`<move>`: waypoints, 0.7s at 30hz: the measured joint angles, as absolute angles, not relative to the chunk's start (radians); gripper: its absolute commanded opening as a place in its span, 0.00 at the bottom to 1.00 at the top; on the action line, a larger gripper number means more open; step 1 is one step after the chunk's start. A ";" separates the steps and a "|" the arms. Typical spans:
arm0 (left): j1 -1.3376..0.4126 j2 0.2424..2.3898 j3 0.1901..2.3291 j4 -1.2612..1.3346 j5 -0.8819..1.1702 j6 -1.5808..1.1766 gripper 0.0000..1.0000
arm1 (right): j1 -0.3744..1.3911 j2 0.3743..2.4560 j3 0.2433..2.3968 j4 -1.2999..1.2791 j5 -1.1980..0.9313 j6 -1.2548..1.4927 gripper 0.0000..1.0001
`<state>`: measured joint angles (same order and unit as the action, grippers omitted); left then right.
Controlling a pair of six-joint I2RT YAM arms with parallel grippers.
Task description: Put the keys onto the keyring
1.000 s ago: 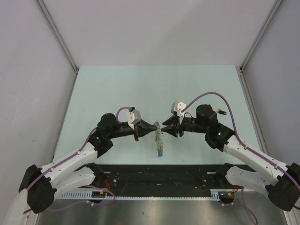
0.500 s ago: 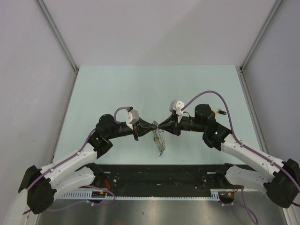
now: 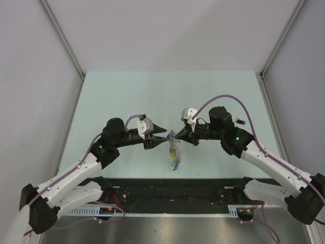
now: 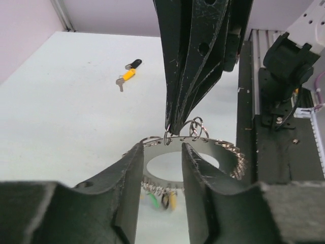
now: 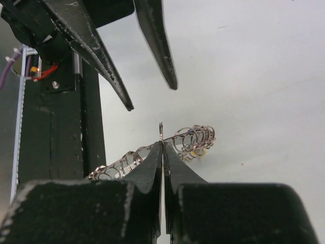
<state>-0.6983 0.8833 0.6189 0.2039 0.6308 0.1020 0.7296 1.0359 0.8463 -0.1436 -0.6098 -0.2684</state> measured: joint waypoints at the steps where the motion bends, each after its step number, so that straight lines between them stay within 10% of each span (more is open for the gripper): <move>1: -0.698 0.888 0.640 0.174 0.632 0.127 0.48 | 0.730 1.044 0.874 -0.181 -0.607 -0.289 0.00; 21: -0.698 0.991 0.731 0.003 0.721 0.272 0.37 | 0.841 1.209 1.156 -0.610 -0.460 -0.503 0.00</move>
